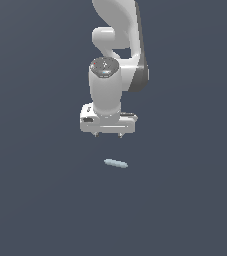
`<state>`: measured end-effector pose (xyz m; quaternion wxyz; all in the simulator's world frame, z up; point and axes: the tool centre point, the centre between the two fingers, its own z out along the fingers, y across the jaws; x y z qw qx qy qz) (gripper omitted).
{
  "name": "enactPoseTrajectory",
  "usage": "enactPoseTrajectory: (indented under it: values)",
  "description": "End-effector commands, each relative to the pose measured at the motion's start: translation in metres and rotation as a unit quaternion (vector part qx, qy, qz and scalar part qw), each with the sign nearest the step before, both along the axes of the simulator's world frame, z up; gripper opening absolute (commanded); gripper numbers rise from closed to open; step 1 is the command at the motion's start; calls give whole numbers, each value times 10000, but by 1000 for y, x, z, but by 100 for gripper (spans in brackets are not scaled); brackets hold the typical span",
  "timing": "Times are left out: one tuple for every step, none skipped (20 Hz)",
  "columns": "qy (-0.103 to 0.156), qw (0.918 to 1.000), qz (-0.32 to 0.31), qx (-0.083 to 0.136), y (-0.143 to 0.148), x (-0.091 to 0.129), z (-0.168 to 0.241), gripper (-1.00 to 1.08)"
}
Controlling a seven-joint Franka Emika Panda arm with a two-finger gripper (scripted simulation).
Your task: Pick up the object and move it to a goal position.
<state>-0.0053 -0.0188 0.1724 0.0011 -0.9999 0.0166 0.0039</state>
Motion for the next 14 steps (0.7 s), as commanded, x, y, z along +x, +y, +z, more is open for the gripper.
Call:
enactPoseTrajectory:
  values:
    - [0, 10000, 0, 0, 0, 0, 0, 100]
    - [-2, 10000, 8, 0, 0, 0, 0, 100]
    - [-7, 10000, 29, 0, 2, 0, 0, 100]
    - [-15, 10000, 64, 0, 4, 1, 1, 100]
    - [-26, 9999, 113, 0, 6, 1, 2, 100]
    - [-42, 9998, 177, 0, 10, 1, 3, 100]
    - [-60, 9997, 248, 0, 14, 2, 4, 100]
    - [-75, 9995, 307, 0, 18, 2, 6, 100]
    - [-88, 9993, 354, 0, 21, 3, 7, 100]
    - [-99, 9992, 388, 0, 23, 3, 8, 100]
    - [-107, 9991, 408, 1, 25, 3, 8, 100]
    - [-111, 9991, 414, 1, 26, 3, 9, 100]
    - [-111, 9991, 406, 2, 26, 3, 9, 100]
    - [-109, 9991, 402, 2, 26, 3, 9, 100]
